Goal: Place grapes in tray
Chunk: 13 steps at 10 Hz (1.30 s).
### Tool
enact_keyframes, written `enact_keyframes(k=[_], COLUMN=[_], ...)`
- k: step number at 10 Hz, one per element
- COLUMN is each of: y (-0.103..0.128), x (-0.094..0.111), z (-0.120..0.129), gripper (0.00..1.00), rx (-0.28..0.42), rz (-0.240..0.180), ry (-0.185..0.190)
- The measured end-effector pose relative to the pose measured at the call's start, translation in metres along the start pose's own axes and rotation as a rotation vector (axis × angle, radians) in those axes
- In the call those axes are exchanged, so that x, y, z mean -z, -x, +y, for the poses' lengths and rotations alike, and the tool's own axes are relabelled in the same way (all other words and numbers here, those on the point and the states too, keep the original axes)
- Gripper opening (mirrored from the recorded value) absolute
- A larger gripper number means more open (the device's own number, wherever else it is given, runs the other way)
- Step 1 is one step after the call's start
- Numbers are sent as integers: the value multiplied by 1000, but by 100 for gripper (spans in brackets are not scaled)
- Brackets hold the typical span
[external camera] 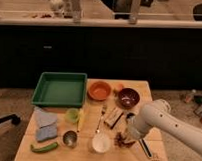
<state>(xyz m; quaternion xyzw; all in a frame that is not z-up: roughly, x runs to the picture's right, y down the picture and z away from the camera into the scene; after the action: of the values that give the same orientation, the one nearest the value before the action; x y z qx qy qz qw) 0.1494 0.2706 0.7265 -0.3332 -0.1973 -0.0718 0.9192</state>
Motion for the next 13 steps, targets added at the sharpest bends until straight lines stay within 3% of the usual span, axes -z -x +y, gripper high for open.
enact_keyframes(k=[4, 7, 11, 13], y=[10, 11, 17, 33], x=[22, 36, 51, 60], z=[1, -7, -50, -69], gripper=[0, 0, 0, 0], rx=[36, 47, 80, 116], rz=[30, 63, 126, 155], ry=[-63, -88, -89, -90])
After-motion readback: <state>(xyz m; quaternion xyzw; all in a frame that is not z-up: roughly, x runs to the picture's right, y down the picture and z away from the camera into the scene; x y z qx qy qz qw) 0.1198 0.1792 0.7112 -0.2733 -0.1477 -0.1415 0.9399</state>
